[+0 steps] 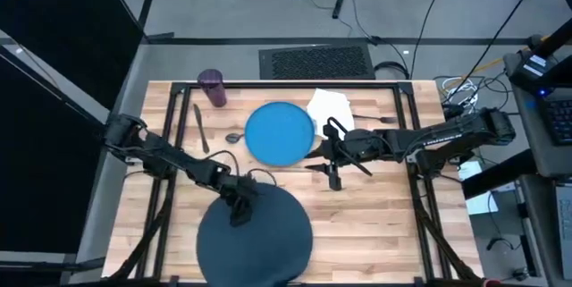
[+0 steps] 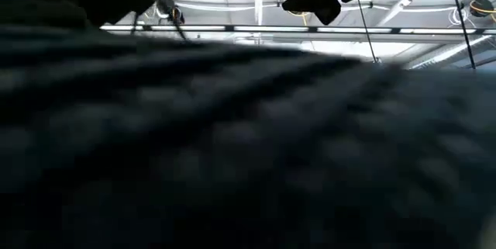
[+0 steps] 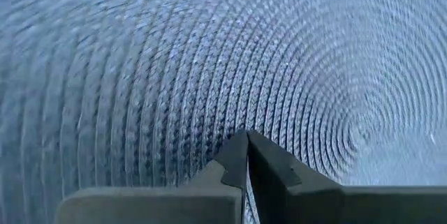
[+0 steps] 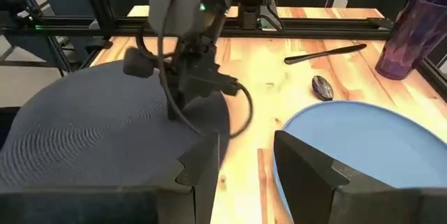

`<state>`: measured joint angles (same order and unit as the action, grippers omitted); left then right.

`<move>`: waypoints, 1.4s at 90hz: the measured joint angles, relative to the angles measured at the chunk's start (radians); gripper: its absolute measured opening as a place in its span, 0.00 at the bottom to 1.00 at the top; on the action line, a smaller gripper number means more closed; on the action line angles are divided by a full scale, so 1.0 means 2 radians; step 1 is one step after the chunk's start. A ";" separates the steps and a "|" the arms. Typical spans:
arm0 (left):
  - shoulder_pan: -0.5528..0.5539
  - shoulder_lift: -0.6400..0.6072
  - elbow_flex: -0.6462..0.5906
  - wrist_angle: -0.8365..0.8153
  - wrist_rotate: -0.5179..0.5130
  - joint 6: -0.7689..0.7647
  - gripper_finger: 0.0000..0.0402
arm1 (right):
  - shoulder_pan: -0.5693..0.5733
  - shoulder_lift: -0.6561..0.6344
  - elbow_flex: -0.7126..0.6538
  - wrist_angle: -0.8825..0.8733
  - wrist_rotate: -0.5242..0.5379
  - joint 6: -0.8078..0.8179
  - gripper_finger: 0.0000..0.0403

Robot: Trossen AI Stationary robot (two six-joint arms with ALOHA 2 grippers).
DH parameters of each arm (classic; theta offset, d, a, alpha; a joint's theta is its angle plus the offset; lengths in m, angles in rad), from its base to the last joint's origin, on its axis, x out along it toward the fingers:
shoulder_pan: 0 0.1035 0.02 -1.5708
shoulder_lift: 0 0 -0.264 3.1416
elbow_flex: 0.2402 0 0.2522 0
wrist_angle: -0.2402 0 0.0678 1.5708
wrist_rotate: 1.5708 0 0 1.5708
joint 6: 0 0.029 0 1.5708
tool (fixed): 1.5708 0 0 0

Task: Set table place
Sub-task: Move the blue placemat to the center of the table

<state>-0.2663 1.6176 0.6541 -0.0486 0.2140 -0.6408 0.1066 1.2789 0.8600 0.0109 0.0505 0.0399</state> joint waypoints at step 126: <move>0.105 0.144 0.197 0.069 0.035 0.197 0.00 | -0.001 -0.055 0.000 -0.112 0.122 0.036 0.31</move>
<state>-0.0567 1.9056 1.0477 0.0903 0.2834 -0.2467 0.1043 1.1682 0.8600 -0.2139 0.2940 0.1116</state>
